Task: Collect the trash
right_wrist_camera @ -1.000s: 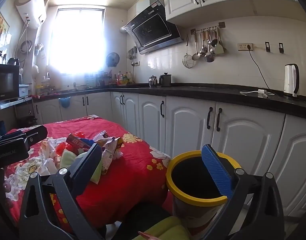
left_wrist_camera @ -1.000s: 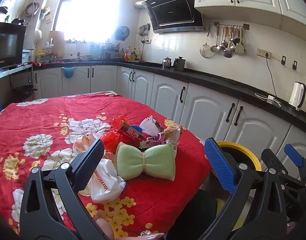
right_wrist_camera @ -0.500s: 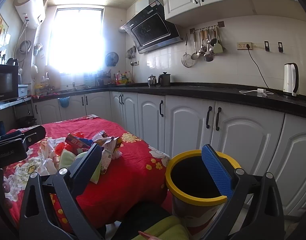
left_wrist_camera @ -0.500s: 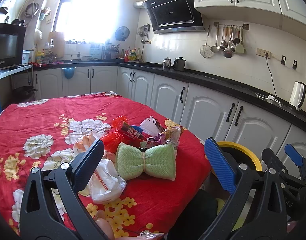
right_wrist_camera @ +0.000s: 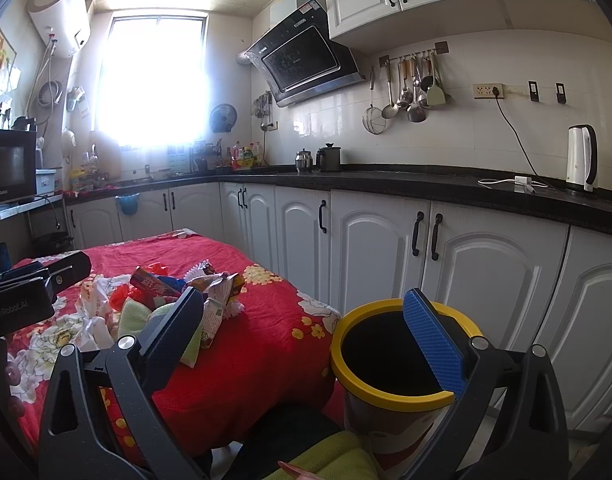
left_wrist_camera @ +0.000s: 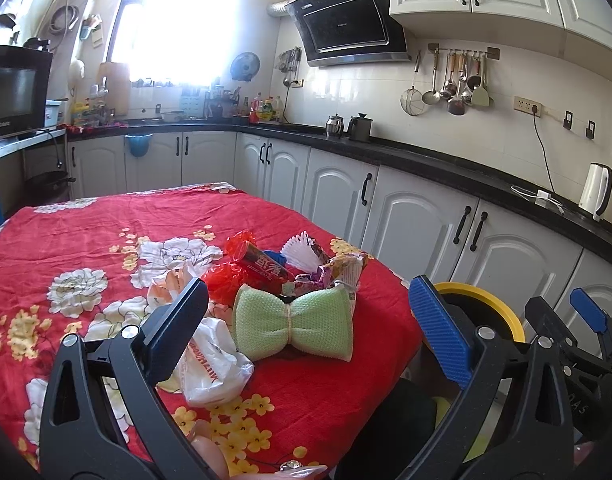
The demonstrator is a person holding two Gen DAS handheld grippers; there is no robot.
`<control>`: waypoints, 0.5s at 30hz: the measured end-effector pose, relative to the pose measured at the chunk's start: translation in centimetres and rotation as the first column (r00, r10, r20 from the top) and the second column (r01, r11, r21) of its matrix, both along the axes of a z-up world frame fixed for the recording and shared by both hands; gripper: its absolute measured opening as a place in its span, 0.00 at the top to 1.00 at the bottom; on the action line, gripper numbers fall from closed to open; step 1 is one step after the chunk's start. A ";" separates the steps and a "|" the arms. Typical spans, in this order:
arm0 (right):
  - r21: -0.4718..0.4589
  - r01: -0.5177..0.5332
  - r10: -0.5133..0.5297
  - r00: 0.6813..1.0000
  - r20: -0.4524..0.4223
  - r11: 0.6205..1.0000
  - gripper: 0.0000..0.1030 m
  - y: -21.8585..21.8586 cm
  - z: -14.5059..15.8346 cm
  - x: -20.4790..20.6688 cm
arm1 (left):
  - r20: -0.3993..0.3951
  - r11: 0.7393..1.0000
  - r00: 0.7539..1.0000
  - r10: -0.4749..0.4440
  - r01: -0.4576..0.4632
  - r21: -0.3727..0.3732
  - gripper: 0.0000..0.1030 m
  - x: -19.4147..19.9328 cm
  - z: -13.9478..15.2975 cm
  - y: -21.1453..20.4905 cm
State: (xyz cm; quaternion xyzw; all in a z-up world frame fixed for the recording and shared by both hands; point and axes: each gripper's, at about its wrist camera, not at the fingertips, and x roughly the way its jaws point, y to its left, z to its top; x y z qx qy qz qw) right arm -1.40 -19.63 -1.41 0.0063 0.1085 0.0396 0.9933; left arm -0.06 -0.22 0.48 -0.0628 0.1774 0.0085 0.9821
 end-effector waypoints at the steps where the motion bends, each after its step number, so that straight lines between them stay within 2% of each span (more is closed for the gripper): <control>1: 0.000 0.000 0.000 1.000 0.000 1.000 0.06 0.0 0.0 0.0 | 0.000 1.000 1.000 0.000 0.000 0.000 0.10 0.1 -0.2 0.2; 15: -0.005 -0.034 0.034 0.999 -0.028 0.999 0.06 0.1 -0.9 0.8 | -0.026 1.000 0.999 0.025 -0.025 -0.016 0.10 0.5 -0.6 1.8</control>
